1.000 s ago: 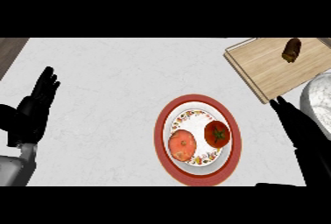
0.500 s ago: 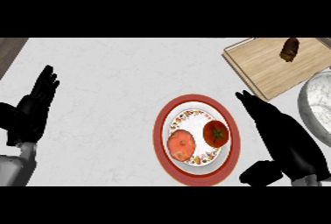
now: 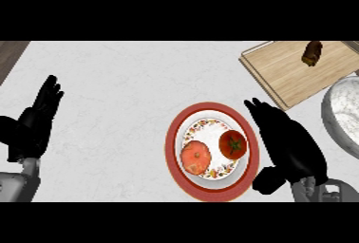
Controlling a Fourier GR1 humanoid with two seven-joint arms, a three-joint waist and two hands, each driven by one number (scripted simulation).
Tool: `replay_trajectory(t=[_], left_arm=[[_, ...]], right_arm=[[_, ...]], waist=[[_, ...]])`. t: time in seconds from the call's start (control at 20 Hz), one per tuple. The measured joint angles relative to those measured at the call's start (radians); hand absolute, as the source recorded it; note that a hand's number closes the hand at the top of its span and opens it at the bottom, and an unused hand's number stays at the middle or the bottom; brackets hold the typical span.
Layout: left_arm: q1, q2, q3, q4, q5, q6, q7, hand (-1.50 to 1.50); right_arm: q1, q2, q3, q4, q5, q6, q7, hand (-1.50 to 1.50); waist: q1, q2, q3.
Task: Pick the tomato from the plate and place it in the bowl
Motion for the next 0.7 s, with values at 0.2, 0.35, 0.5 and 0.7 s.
replay_trajectory(t=[0.2, 0.35, 0.5, 0.7], left_arm=[[-0.005, -0.009, 0.02, -0.005, -0.01, -0.027, 0.011, 0.0], [-0.006, -0.022, 0.047, -0.005, -0.029, -0.046, 0.019, 0.0], [-0.014, -0.037, 0.067, 0.025, -0.041, -0.072, 0.0, 0.0], [0.008, -0.061, 0.085, -0.006, -0.069, -0.077, 0.012, 0.0]], right_arm=[[-0.004, 0.044, 0.039, 0.079, 0.122, -0.045, -0.038, -1.5], [0.018, 0.074, 0.033, 0.1, 0.167, -0.047, -0.06, -1.5], [0.041, 0.111, 0.04, 0.156, 0.196, -0.069, -0.091, -1.5], [0.063, 0.141, 0.026, 0.195, 0.226, -0.061, -0.12, -1.5]], waist=[[0.0, 0.0, 0.0], [-0.002, 0.0, 0.0], [-0.003, 0.0, 0.0], [-0.002, 0.0, 0.0]])
